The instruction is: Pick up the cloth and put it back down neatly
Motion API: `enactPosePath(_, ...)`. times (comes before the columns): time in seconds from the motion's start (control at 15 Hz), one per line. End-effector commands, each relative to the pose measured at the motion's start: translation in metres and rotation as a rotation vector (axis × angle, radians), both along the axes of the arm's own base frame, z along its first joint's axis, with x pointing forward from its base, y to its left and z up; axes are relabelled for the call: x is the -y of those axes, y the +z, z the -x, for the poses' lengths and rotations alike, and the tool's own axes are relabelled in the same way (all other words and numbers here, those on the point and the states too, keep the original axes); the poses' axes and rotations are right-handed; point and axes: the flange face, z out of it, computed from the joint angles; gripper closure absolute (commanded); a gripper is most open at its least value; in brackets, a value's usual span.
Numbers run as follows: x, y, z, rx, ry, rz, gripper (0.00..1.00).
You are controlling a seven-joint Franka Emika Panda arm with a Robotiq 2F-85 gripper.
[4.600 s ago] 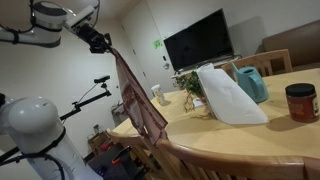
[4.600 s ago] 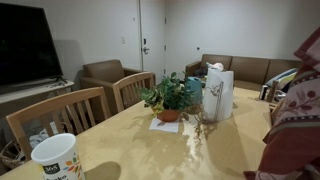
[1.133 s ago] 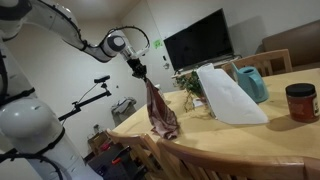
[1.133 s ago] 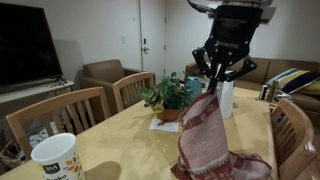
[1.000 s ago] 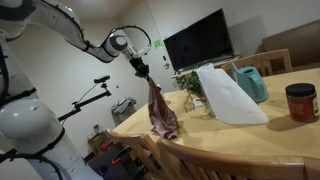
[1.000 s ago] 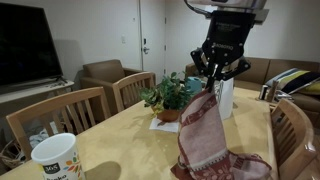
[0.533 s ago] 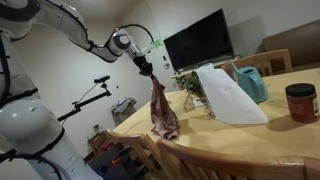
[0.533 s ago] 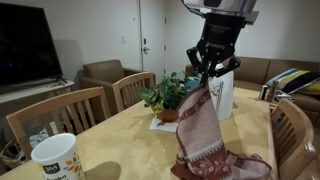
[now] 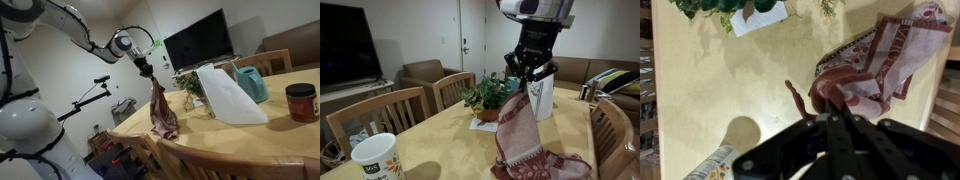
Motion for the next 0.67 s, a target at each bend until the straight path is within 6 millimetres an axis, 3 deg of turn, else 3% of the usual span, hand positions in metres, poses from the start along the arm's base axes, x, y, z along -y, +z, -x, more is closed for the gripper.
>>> enactPosePath(0.0,-0.011,-0.003,-0.018,-0.027,0.039,0.030,0.99)
enactPosePath(0.6,-0.011,-0.017,-0.074,0.047,0.086,0.060,0.99)
